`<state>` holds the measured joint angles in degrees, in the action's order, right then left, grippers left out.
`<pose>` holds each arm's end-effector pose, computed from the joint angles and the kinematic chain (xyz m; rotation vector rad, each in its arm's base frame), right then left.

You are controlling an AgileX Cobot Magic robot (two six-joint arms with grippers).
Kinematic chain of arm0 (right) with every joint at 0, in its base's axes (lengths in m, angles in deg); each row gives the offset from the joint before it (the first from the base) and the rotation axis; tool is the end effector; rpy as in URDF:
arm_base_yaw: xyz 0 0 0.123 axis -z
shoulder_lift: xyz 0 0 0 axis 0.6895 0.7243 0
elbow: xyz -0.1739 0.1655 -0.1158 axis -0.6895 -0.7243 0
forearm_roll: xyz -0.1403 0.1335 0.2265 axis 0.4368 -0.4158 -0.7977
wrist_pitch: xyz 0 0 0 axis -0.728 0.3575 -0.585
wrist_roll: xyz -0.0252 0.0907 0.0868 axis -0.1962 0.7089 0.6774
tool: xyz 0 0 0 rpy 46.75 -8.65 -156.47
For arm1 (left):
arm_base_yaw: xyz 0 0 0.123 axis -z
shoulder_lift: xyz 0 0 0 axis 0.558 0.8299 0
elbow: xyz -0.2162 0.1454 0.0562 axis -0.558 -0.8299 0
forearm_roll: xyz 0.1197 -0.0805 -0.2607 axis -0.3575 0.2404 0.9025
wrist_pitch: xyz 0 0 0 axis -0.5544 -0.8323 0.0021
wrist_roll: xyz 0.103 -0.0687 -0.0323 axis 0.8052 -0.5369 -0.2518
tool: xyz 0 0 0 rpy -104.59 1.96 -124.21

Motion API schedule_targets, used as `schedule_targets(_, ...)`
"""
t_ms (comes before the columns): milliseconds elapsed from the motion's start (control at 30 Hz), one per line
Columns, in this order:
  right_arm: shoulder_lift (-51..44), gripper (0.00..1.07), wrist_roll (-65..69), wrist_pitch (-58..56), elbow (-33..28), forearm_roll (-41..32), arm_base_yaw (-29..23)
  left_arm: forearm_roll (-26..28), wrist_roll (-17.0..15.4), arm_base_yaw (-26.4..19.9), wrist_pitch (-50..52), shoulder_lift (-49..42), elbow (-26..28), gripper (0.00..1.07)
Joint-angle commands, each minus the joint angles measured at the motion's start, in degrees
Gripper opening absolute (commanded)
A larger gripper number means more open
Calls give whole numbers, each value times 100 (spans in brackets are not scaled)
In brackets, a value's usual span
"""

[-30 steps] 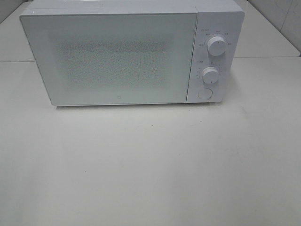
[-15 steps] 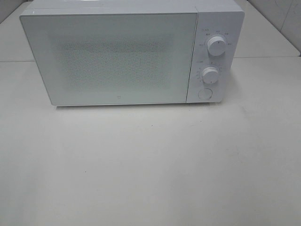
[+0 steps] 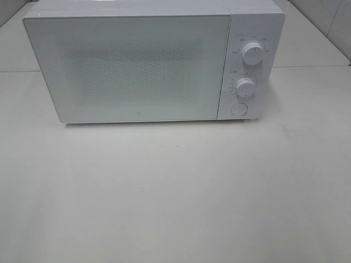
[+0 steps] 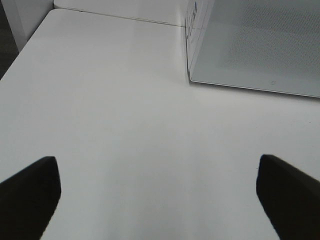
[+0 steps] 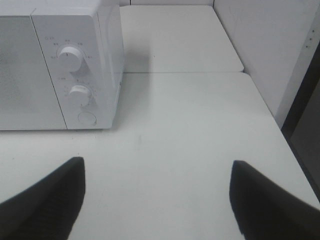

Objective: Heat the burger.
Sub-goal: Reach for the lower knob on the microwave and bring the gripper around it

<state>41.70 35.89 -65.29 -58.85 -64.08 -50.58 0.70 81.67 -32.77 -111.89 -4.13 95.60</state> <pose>0.1254 -0.0026 0.3118 0.0105 1.8334 -0.0227 0.0828 -0.0036 0.2889 -0.0882 2.0371 -0.1005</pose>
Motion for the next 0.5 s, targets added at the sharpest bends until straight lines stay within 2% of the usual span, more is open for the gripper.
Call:
schedule_targets(33, 390, 76, -69, 779, 23, 57, 29, 34, -6, -23, 80, -138, -17, 101)
schedule_targets(500, 1238, 76, -6, 2206, 23, 0, 23, 34, -6, -23, 80, -138, -17, 100)
